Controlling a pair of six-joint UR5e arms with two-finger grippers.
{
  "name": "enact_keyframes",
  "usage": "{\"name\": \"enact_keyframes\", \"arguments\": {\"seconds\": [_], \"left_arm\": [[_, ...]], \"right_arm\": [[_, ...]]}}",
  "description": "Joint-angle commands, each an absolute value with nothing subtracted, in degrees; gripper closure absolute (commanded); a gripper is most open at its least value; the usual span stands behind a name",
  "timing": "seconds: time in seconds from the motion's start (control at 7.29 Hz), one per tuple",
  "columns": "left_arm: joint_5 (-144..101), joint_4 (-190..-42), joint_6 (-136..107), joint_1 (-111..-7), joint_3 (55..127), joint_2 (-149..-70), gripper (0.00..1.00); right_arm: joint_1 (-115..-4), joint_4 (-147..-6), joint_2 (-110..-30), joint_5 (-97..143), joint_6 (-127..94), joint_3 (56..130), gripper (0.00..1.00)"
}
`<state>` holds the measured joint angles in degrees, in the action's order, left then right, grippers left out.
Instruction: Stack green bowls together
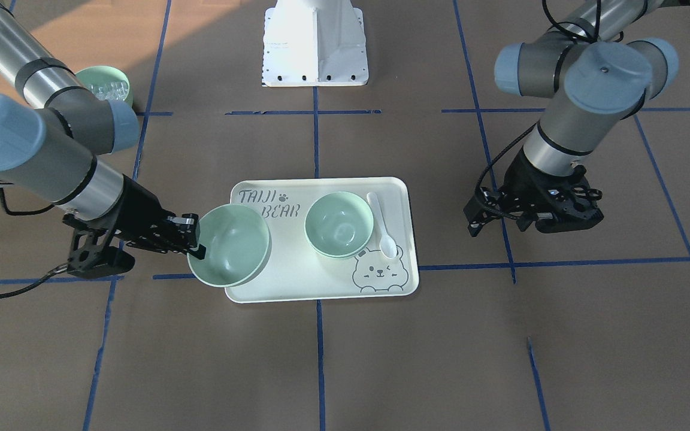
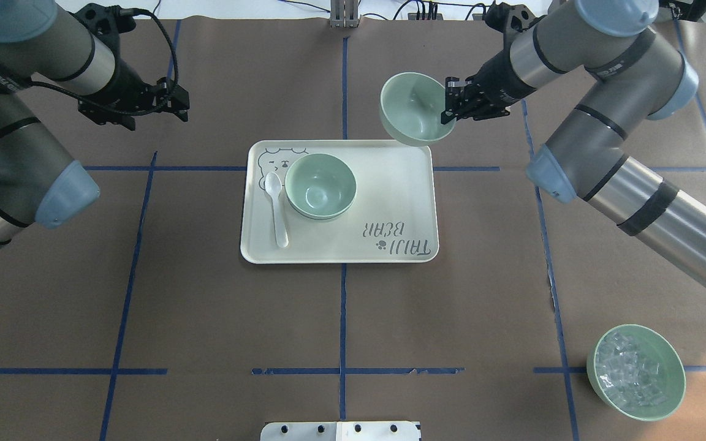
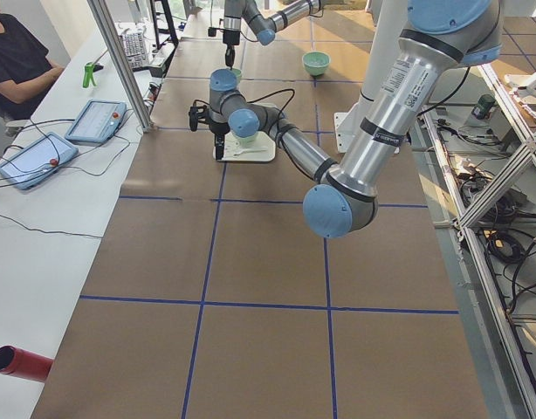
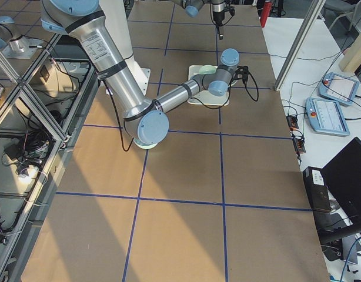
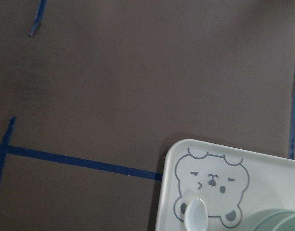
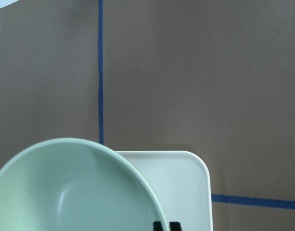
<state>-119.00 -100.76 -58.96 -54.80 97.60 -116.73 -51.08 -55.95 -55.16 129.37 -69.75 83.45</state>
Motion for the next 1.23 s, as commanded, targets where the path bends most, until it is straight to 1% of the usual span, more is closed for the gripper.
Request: {"name": "enact_keyframes", "arguments": {"seconds": [0.0,0.41,1.1], "left_arm": [[-119.1,-100.7,-50.3,-59.0,98.2,-112.7,0.00],[-119.3,-101.0,-43.3,-62.7,98.1,-109.6,0.00],[-119.2,-100.9,-41.9,-63.9,97.6,-109.6,0.00]], "right_arm": [[-45.5,-57.7,-51.8,123.8,-72.5,83.3,1.00],[-37.9,-58.4,-50.2,115.0,-75.9,83.1,1.00],[-35.6,-60.7,-48.1,113.1,-76.4,82.8,1.00]]}}
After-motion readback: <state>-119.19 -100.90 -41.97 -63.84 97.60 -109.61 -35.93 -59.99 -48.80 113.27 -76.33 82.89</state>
